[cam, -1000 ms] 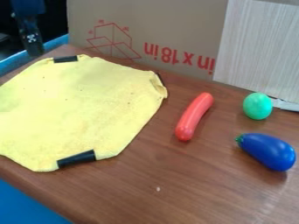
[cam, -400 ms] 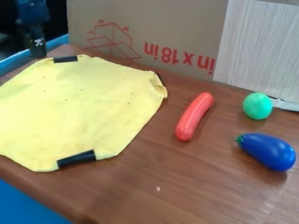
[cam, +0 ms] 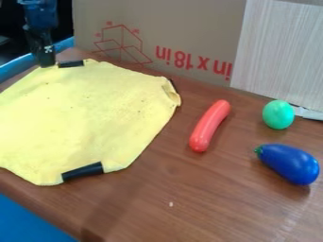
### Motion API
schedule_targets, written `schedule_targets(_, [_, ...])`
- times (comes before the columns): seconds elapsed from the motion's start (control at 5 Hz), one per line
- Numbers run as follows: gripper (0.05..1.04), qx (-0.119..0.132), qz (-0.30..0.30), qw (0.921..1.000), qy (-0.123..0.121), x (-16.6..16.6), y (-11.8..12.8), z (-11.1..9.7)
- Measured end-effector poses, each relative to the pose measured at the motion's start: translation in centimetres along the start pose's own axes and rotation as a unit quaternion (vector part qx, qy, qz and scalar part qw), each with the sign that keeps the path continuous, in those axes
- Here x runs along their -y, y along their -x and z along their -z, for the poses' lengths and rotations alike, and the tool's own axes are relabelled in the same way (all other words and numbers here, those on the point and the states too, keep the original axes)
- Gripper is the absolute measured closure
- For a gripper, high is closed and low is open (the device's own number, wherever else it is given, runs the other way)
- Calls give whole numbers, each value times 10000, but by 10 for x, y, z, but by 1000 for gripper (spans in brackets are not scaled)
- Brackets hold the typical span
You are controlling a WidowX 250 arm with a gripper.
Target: Fold the cloth from top left to bottom right
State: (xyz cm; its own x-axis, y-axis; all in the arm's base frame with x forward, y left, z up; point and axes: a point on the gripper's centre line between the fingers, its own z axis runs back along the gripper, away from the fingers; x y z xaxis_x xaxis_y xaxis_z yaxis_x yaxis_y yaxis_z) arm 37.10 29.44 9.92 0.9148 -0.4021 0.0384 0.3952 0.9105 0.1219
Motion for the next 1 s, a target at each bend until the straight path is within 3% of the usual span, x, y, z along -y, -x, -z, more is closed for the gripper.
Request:
schedule_targets(0.4, [83, 108, 110, 9999, -65, 3, -4, 21])
schedule_targets(1.0, [83, 28, -84, 9998, -175, -6, -16, 20])
